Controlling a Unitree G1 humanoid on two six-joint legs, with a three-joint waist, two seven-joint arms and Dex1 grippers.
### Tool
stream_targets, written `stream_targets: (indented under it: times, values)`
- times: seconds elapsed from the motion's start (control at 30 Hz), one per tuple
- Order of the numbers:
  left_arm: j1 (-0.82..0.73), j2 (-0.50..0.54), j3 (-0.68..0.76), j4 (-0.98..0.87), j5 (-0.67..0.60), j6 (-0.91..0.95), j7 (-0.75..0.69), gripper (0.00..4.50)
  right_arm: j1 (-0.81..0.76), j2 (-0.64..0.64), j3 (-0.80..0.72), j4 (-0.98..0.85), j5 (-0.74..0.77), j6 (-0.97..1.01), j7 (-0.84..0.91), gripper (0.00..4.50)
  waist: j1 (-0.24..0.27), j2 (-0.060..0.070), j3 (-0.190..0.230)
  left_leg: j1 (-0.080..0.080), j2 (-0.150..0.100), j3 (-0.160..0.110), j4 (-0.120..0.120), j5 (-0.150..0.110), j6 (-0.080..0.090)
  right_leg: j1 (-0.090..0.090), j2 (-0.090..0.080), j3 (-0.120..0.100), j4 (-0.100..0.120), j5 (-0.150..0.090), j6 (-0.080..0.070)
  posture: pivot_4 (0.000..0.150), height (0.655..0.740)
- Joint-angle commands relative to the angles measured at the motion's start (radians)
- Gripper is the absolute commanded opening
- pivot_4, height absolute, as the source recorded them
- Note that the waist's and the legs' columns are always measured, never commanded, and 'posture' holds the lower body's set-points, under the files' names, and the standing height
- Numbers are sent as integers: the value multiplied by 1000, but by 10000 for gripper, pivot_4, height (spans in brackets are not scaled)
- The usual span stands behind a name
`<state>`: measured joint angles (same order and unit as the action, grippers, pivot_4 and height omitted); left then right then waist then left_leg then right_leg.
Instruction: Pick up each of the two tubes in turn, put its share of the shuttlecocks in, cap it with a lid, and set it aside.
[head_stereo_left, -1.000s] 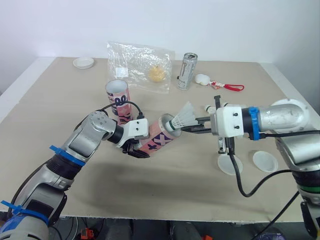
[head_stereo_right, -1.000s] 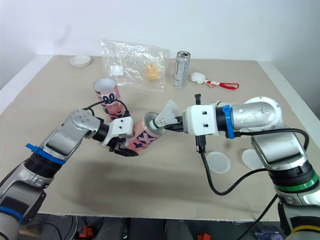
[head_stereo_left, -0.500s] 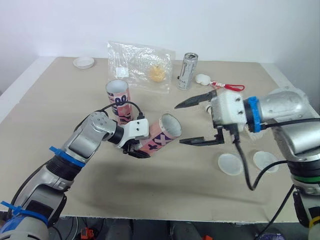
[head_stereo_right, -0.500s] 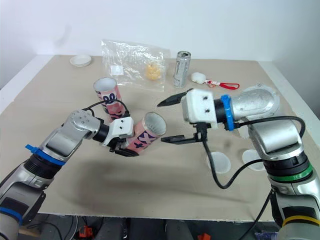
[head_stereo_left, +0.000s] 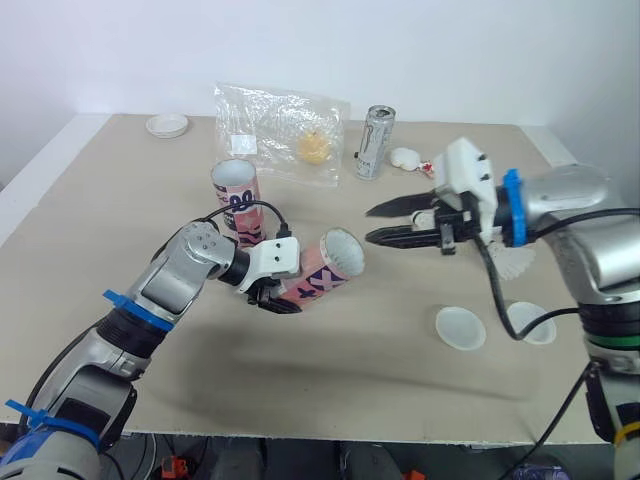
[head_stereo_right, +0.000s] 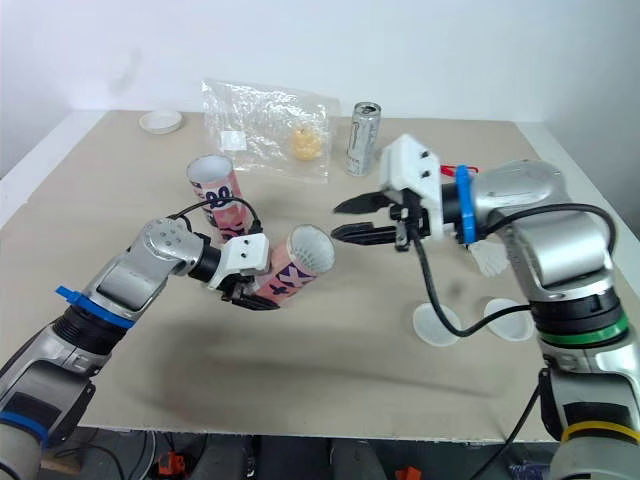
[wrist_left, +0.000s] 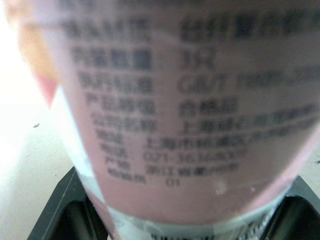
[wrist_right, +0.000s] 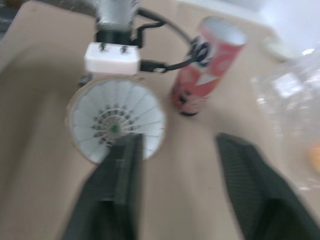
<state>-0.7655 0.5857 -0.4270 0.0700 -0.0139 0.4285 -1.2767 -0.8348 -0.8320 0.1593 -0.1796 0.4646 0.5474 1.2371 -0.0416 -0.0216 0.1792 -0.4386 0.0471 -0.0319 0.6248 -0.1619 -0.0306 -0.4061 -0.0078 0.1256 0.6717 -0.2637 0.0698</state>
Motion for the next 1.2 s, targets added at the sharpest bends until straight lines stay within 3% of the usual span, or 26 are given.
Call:
stream_targets:
  times: [0.03, 0.07, 0.47, 0.77, 1.03, 1.2]
  values:
    - [-18, -12, -19, 15, 18, -16, -2, 30178, -57, 24, 49, -30, -26, 11, 23, 3509, 0, 0, 0, 0, 0, 0, 0, 0, 0, 0, 0, 0, 0, 0, 0, 1500, 7400]
    - [-21, -13, -18, 18, 19, -16, -4, 30178, -63, 28, 67, -25, -38, 8, 33, 974, 1, 0, 0, 0, 0, 0, 0, 0, 0, 0, 0, 0, 0, 0, 0, 1500, 7400]
    - [-44, -36, -15, 44, 28, -19, -14, 30178, -177, 118, 317, 164, -289, -140, 162, 974, -2, 0, 0, 0, 0, 0, 0, 0, 0, -1, 0, 0, 1, 0, 1, 1500, 7400]
    - [-44, -56, -18, 30, 31, -6, -11, 30178, -285, 287, 444, 385, -452, -277, 234, 974, -5, 0, 0, 1, 1, -1, 0, 0, 0, 0, 1, -1, 3, 3, 4, 1500, 7400]
    - [-20, -53, -11, -1, 25, 12, -9, 30178, -292, 330, 433, 439, -502, -324, 284, 974, -9, 0, -1, 10, 2, 0, 0, 0, 0, 3, 3, -1, 10, -1, -5, 1500, 7400]
    - [2, -52, -6, -9, 24, 16, 0, 30178, -326, 309, 329, 398, -415, -227, 339, 974, -8, 1, -1, 10, 2, 0, 0, 0, 0, 3, 3, -1, 10, -1, -5, 1500, 7400]
